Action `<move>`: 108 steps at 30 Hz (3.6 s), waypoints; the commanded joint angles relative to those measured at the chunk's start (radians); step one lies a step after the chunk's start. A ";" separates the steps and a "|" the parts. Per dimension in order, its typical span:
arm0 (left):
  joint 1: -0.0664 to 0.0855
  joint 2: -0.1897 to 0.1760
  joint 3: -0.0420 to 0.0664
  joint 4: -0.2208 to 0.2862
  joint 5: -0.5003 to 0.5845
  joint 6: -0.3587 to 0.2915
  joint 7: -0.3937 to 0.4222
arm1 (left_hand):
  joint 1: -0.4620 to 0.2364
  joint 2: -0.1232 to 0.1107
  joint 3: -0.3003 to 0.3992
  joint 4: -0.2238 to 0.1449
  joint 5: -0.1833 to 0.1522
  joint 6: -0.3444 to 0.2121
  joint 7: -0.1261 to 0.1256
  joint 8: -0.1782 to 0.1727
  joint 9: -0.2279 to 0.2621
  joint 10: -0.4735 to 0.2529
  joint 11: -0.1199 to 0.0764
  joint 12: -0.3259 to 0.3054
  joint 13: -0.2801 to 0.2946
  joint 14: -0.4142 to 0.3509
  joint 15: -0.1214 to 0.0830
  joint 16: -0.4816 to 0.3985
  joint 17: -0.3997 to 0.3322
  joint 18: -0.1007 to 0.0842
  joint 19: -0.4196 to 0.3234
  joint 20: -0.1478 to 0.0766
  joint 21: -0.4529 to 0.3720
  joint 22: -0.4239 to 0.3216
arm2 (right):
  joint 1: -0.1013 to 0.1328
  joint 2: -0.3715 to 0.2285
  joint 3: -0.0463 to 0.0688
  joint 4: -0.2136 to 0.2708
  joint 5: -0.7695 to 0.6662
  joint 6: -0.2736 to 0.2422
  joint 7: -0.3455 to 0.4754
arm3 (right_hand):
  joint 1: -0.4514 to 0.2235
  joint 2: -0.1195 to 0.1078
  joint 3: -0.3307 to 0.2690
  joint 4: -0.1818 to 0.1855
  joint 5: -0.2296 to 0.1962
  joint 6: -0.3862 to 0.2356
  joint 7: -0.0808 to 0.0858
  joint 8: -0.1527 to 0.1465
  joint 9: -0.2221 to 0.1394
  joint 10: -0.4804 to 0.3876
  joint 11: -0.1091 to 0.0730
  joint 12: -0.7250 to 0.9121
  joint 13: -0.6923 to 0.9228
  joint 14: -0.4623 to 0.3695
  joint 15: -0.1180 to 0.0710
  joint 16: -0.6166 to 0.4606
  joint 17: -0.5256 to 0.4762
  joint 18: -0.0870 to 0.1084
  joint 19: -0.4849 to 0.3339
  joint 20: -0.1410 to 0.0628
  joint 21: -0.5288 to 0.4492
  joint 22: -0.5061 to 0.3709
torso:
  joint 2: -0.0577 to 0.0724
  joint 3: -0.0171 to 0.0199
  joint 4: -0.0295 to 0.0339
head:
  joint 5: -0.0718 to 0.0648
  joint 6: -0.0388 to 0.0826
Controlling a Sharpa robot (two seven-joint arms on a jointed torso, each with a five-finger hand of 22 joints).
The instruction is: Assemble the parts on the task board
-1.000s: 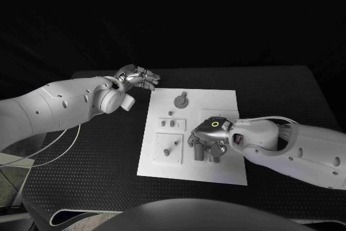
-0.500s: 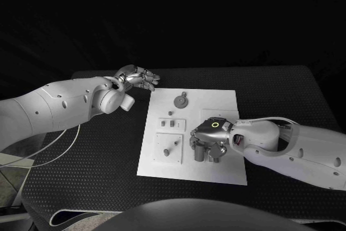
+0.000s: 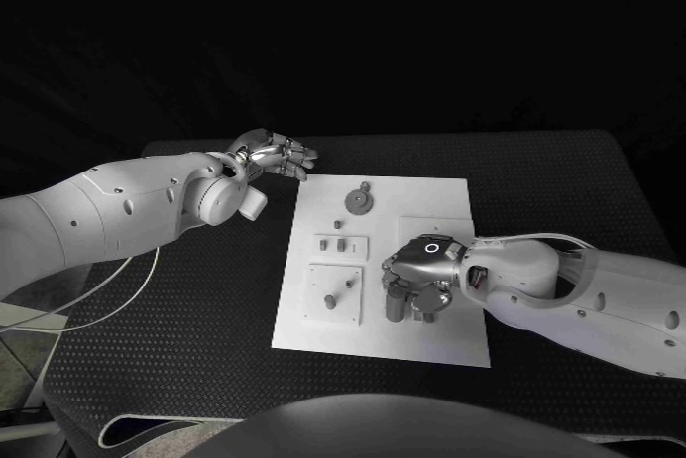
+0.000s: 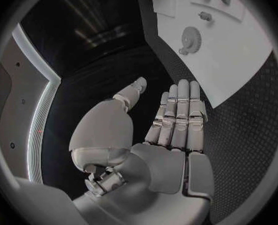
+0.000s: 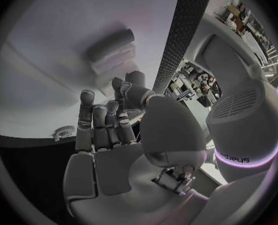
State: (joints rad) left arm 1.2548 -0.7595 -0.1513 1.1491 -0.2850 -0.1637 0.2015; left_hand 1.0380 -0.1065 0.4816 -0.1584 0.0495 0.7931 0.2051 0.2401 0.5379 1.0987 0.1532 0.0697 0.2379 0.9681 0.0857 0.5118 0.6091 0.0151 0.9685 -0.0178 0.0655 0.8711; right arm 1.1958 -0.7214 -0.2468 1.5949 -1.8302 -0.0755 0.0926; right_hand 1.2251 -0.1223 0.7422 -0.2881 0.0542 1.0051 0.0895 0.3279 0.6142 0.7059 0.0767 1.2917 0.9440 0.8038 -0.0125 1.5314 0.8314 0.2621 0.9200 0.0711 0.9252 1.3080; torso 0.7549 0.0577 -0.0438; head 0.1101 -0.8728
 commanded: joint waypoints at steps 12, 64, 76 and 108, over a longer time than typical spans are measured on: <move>0.000 0.000 0.000 0.002 -0.003 0.020 0.002 | -0.011 0.000 0.000 0.006 0.003 -0.008 0.005 -0.004 -0.001 -0.010 0.000 -0.003 -0.002 0.005 -0.001 -0.008 0.002 0.006 -0.006 0.004 0.005 -0.002 | -0.001 0.002 0.000 -0.010 -0.016 0.019 -0.043 | -0.002 -0.105 -0.003 0.000 -0.001 -0.247 -0.048 -0.141 -0.069 -0.049 0.013 0.006 -0.039 -0.053 0.011 -0.006 -0.030 0.000 -0.037 0.017 -0.028 -0.002 | 0.000 -0.0004 -0.0008 | -0.001 0.000; 0.000 -0.003 -0.001 0.004 -0.007 0.034 -0.003 | -0.011 -0.001 -0.002 0.009 0.003 -0.011 0.006 -0.004 -0.001 -0.012 0.000 -0.002 -0.002 0.005 -0.001 -0.011 0.005 0.006 -0.007 0.004 0.005 -0.002 | 0.009 -0.021 0.000 0.044 -0.044 0.018 -0.028 | 0.032 -0.095 0.000 -0.004 -0.001 -0.163 -0.039 -0.009 -0.021 -0.084 0.026 0.082 -0.087 -0.072 0.026 0.049 -0.067 0.000 -0.038 0.019 -0.014 0.014 | 0.000 0.0006 -0.0002 | -0.001 0.000; -0.001 -0.003 -0.001 0.004 -0.007 0.035 -0.005 | -0.011 -0.001 -0.003 0.010 0.003 -0.011 0.006 -0.003 -0.001 -0.012 0.000 -0.001 -0.002 0.005 0.000 -0.011 0.006 0.006 -0.007 0.004 0.005 -0.003 | 0.006 -0.010 0.000 0.041 -0.044 0.022 -0.026 | 0.030 -0.096 -0.005 -0.004 -0.001 -0.177 -0.045 -0.020 -0.024 -0.087 0.027 0.085 -0.093 -0.076 0.028 0.049 -0.070 0.000 -0.042 0.021 -0.016 0.014 | 0.000 -0.0003 0.0003 | -0.001 0.000; -0.002 -0.003 -0.002 0.002 -0.008 0.042 -0.009 | -0.013 -0.001 -0.004 0.013 0.003 -0.012 0.006 -0.002 -0.001 -0.012 0.000 -0.001 -0.003 0.005 0.000 -0.013 0.008 0.006 -0.007 0.004 0.005 -0.003 | 0.003 -0.013 0.000 0.038 -0.020 -0.022 -0.002 | -0.026 -0.010 -0.006 0.008 -0.001 -0.023 0.006 0.007 -0.027 -0.075 0.023 0.111 -0.128 -0.065 0.025 0.076 -0.090 0.000 -0.021 0.017 0.000 0.013 | 0.000 0.0001 0.0009 | -0.004 0.000</move>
State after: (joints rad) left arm 1.2539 -0.7630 -0.1534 1.1498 -0.2881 -0.1397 0.1882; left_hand 1.0380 -0.1065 0.4765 -0.1533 0.0495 0.7896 0.2015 0.2402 0.5381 1.0915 0.1533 0.0697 0.2365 0.9681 0.0857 0.5032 0.6160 0.0151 0.9650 -0.0142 0.0655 0.8699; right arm 1.2012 -0.7345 -0.2463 1.6307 -1.8636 -0.0781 0.0735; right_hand 1.2123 -0.1454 0.7350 -0.2882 0.0540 0.9214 0.0591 0.3341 0.5885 0.6258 0.0998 1.3981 0.8173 0.7324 0.0089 1.6025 0.7419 0.2615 0.8896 0.0870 0.9209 1.3075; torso 0.7549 0.0581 -0.0439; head 0.1082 -0.8728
